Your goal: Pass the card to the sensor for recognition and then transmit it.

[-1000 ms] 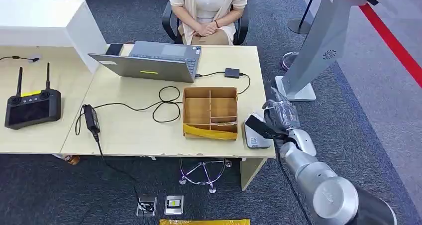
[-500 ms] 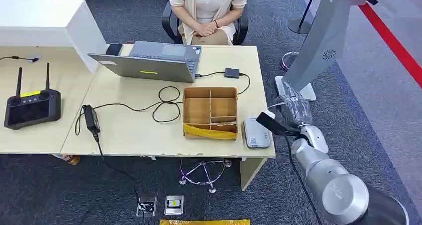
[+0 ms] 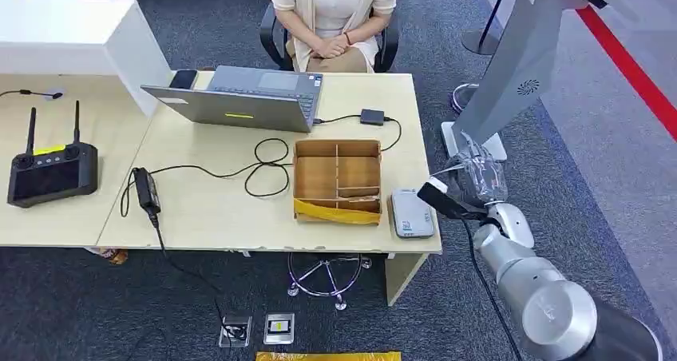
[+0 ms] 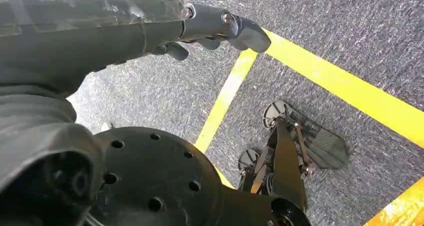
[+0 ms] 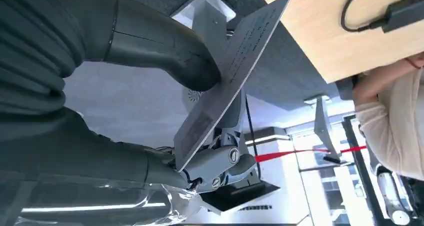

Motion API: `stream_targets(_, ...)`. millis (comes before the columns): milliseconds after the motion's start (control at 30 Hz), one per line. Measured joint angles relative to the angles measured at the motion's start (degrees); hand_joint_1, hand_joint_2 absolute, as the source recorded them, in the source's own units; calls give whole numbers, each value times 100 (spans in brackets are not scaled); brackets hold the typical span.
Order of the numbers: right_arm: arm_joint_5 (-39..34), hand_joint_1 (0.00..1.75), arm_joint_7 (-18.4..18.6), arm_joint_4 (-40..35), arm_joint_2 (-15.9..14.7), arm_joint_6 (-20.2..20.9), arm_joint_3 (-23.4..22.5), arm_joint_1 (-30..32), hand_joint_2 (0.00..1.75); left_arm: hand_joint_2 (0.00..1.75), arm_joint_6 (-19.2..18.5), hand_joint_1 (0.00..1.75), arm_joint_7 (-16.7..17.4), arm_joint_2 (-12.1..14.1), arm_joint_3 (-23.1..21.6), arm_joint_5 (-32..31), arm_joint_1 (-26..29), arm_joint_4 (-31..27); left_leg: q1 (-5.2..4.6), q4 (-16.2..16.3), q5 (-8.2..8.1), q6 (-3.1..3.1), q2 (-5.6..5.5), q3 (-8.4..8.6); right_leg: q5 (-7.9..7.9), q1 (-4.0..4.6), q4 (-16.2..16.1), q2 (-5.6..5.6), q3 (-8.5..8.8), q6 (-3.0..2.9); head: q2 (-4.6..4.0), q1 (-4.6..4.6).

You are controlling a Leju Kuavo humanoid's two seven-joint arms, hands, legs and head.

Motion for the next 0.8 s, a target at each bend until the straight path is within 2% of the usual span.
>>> stream_targets(800, 2, 175, -122, 0, 138, 2, 0, 461, 175, 0, -9, 0, -11, 11, -13, 46, -5, -2, 0, 0, 0, 0, 0, 0, 0, 0, 0, 1, 1, 0, 0, 0)
